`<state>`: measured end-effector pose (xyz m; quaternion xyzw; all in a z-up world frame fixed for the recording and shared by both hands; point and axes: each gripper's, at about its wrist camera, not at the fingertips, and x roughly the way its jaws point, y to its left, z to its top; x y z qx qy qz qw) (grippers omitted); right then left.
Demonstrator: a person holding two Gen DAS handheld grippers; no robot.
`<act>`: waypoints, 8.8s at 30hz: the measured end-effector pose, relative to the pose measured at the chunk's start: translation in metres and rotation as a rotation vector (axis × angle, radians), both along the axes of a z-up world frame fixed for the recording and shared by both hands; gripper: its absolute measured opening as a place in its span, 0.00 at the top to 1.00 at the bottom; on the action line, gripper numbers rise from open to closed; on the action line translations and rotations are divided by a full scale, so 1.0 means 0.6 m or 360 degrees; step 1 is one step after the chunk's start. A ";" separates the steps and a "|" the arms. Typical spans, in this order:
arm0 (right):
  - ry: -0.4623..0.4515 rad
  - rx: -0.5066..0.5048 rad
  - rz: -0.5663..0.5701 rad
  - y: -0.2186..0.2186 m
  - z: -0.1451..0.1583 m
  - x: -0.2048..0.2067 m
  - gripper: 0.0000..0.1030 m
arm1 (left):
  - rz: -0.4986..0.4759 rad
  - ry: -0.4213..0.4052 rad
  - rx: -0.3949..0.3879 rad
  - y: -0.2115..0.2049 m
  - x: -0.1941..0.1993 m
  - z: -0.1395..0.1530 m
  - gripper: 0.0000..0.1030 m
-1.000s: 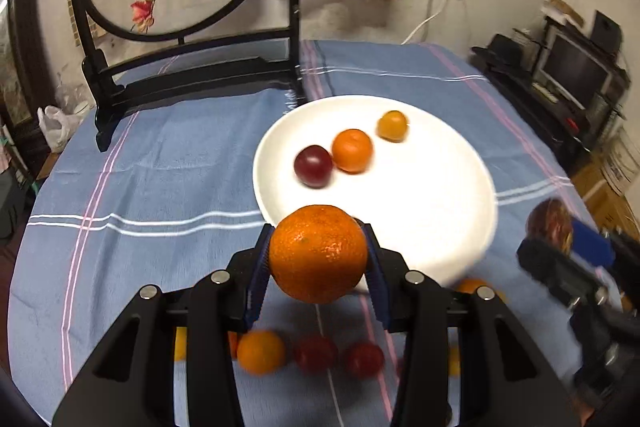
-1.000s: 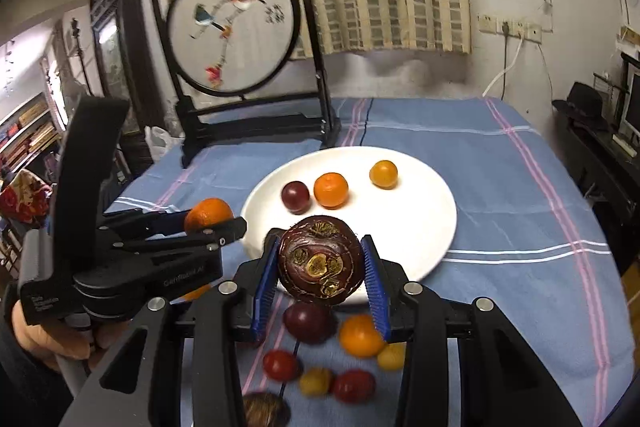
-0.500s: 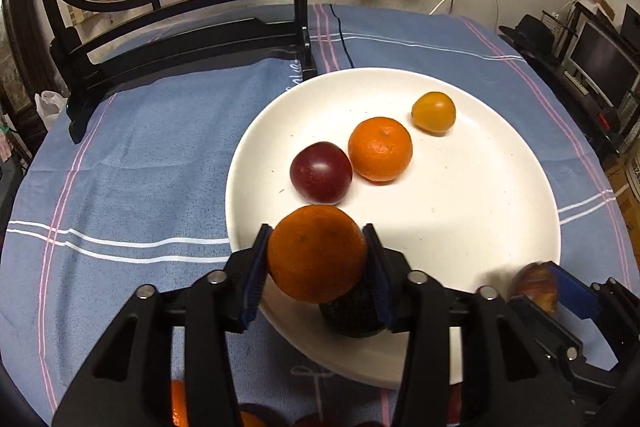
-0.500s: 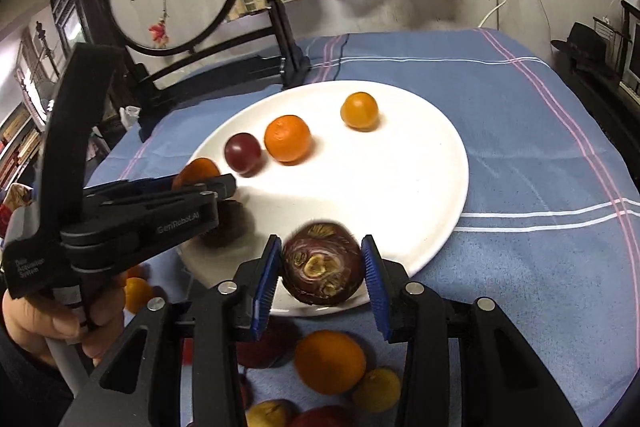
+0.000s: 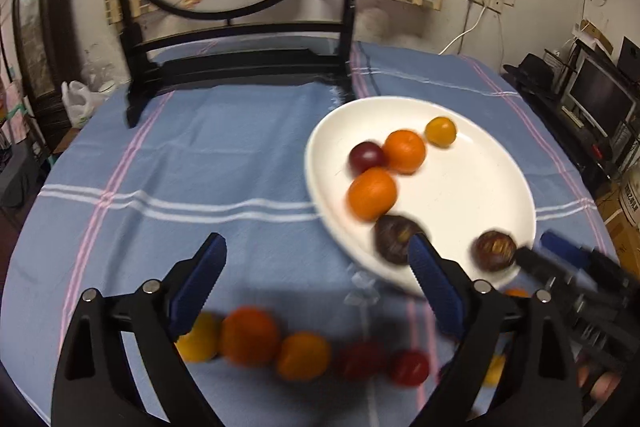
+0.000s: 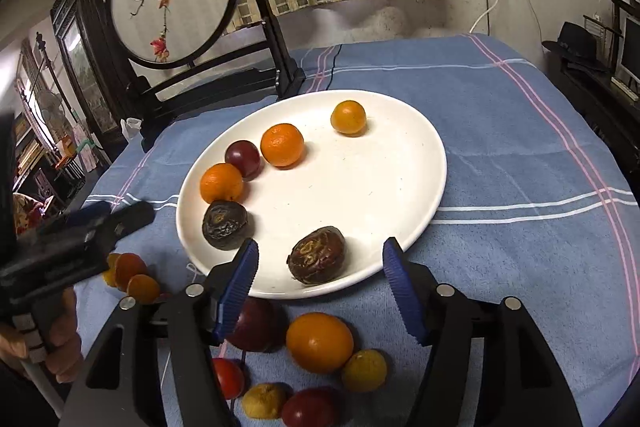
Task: Organize fruits
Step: 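Grasp another brown date with the right tool and lift it, then place the date on the plate with the right tool while the left places a yellow-green fruit, then grasp a red cherry tomato with the right tool while the left grasps another red tomato, then lower both red tomatoes onto the white plate and open both tools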
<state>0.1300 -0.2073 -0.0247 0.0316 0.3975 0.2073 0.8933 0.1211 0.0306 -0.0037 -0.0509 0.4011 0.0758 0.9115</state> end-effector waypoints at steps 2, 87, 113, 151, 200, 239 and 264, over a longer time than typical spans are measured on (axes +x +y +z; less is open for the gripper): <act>-0.0016 -0.0005 0.0016 0.001 0.008 -0.009 0.36 | 0.0013 0.0013 0.0026 0.012 -0.024 -0.002 0.13; 0.0007 -0.0045 0.0281 -0.014 0.024 -0.201 0.58 | -0.0027 -0.0094 0.0029 0.074 -0.132 -0.006 0.67; 0.0088 0.0210 -0.0032 -0.028 -0.010 0.046 0.55 | -0.0257 0.0115 -0.0110 -0.099 0.099 -0.046 0.58; 0.0019 -0.0299 0.0173 -0.008 -0.046 -0.152 0.48 | 0.0082 -0.0020 -0.0101 0.055 -0.091 -0.044 0.16; 0.0082 -0.0287 0.0227 -0.025 -0.053 -0.141 0.70 | -0.0463 0.0136 -0.0004 -0.079 -0.125 -0.076 0.37; -0.0076 -0.0059 0.0165 -0.048 0.017 -0.153 0.70 | -0.0582 0.0042 -0.0043 -0.142 -0.102 0.003 0.71; -0.0044 -0.0090 0.0077 0.025 0.000 0.045 0.50 | -0.0216 0.0111 -0.0089 -0.079 0.105 -0.018 0.43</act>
